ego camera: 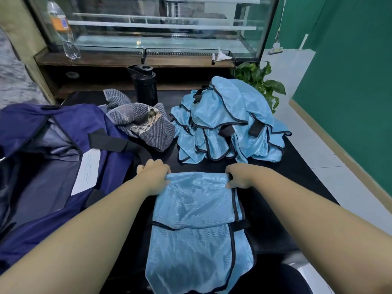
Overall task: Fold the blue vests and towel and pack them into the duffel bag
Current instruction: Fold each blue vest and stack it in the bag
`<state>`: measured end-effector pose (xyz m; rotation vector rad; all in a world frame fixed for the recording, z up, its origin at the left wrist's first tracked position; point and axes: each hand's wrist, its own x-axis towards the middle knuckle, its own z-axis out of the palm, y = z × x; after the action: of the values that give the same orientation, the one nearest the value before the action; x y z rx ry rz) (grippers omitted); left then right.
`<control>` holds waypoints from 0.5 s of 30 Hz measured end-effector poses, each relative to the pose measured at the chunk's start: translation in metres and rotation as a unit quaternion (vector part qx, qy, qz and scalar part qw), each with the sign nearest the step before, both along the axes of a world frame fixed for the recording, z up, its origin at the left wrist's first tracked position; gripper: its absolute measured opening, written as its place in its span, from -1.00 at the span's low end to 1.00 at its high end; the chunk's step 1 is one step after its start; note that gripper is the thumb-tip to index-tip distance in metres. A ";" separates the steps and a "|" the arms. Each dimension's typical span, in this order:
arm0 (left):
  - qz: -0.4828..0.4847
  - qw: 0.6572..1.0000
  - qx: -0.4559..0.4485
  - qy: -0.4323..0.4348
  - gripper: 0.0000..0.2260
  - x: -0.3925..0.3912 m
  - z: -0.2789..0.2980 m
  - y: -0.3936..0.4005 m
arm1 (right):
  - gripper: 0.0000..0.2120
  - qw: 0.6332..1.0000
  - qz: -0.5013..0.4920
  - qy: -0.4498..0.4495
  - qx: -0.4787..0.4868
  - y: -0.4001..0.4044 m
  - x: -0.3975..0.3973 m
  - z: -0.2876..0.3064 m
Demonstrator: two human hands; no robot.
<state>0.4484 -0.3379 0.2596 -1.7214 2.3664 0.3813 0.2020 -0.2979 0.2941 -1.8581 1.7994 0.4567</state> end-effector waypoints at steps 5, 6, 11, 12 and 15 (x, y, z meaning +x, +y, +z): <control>0.084 0.985 -0.034 0.145 -0.92 0.004 0.005 0.004 | -0.77 0.996 -0.010 -0.010 -0.088 0.000 -0.003 0.003; 0.092 0.980 -0.059 0.165 -0.91 0.005 0.008 0.004 | -0.77 0.992 -0.016 -0.011 -0.122 0.000 -0.003 0.004; 0.127 0.934 -0.192 0.274 -0.88 0.008 0.032 0.004 | -0.81 0.939 -0.026 -0.037 -0.342 0.002 -0.003 0.015; 0.131 0.923 -0.208 0.296 -0.87 0.009 0.036 0.005 | -0.81 0.922 -0.017 -0.051 -0.384 0.003 -0.004 0.016; 0.123 0.899 -0.239 0.345 -0.82 0.014 0.046 0.014 | -0.81 0.876 0.015 -0.091 -0.474 0.014 -0.009 0.017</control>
<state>0.4621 -0.3238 0.3058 -2.4526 2.9085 0.5616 0.1927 -0.2841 0.3106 -2.4083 2.0229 -0.7268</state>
